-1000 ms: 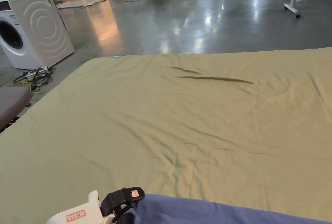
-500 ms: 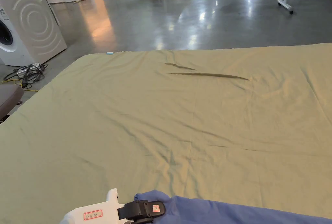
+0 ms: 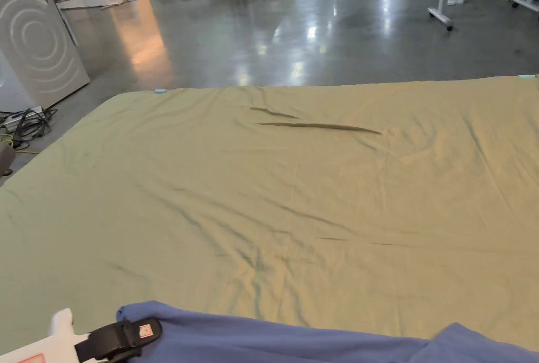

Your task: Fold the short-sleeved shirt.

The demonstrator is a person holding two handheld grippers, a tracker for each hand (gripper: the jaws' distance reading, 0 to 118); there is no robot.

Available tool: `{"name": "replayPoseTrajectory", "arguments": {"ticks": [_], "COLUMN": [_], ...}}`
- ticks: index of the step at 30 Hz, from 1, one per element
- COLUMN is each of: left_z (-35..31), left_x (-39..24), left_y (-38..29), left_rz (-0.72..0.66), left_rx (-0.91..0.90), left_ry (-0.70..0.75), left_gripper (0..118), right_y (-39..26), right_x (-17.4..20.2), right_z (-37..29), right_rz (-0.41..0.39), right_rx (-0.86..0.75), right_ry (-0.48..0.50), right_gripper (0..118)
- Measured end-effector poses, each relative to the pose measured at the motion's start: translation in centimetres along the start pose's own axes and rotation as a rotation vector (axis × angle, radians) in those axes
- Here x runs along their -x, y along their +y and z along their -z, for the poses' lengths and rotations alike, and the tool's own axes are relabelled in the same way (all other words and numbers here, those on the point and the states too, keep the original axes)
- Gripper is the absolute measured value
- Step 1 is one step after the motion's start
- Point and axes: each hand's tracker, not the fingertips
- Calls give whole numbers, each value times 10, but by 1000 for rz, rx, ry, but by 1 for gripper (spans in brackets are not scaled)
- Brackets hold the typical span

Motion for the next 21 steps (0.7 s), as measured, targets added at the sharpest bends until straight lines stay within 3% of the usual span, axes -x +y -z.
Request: {"name": "replayPoseTrajectory", "arguments": {"ticks": [4,7,10,12,15,16,19,21], "left_z": [20,66,121,161,200,207,216,201], "left_x": [-65,-103,-138,-136,-151,-155,-169,-183], "left_y": [-31,-63,-106,-122,-145,-150,-151,-145], "left_rz": [31,-1,87,151,190,208,296,343], "left_rx": [9,37,137,275,309,302,324,268], "left_ry": [-122,-138,-106,-101,-58,-16,27,-6], "left_gripper": [10,10,10,10,10,17,70,73], "right_y": [-2,-6,-6,-8,-13,-15,-20,-24], "right_x": [-3,-8,-7,-10,-16,-19,-27,-33], "right_z": [1,-4,-14,-20,-27,-28,-30,-29], "right_rz": [19,22,14,45,116,120,118,111], "right_rx": [-7,-15,-22,-15,-21,-19,-6,-1], "right_ry": [1,0,-25,-36,-42,-44,-62,-64], "right_gripper": [0,0,0,0,0,0,0,0]}}
